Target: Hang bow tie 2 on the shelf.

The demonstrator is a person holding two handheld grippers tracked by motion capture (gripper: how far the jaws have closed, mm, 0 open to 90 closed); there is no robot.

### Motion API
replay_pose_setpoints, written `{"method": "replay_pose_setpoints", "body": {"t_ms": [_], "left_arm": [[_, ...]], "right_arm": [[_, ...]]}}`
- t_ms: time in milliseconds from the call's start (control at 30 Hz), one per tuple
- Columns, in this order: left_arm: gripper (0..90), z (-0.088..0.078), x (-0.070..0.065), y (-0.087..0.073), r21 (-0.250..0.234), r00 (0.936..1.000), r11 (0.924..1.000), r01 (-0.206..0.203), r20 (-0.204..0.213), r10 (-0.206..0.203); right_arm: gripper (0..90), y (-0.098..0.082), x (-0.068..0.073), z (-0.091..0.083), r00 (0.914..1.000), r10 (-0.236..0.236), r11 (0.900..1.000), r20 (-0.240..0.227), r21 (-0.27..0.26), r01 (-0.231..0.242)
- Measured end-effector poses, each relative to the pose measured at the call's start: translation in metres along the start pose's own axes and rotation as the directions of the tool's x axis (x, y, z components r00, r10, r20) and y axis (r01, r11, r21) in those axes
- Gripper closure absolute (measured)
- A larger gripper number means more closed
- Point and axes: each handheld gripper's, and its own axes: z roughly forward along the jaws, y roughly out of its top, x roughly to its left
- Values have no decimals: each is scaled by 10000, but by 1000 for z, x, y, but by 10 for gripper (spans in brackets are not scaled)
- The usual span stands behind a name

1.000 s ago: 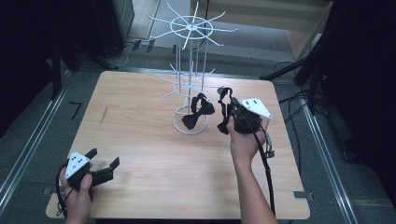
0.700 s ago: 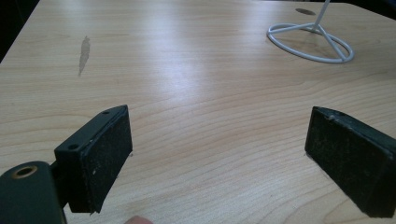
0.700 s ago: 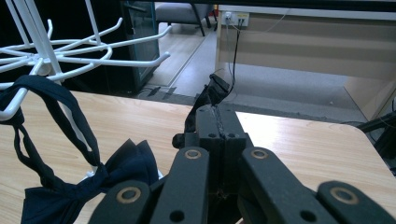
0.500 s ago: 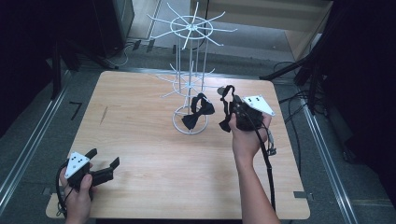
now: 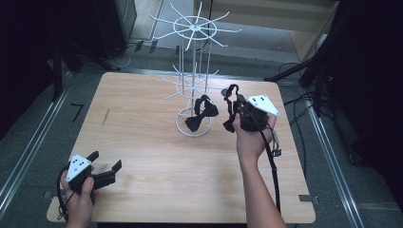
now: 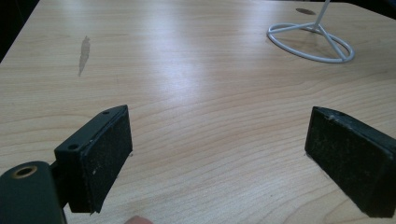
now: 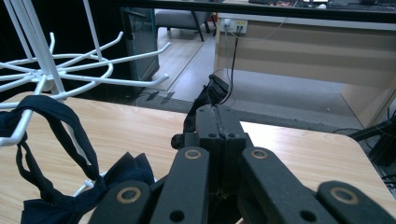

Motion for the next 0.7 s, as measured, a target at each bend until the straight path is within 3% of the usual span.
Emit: {"method": "replay_pose_setpoints", "body": {"t_ms": [700], "left_arm": [[82, 0, 0, 0, 29, 10000, 10000, -13, -34, 13]], "right_arm": [[900, 17, 16, -4, 9996, -207, 9990, -200, -391, 199]]}}
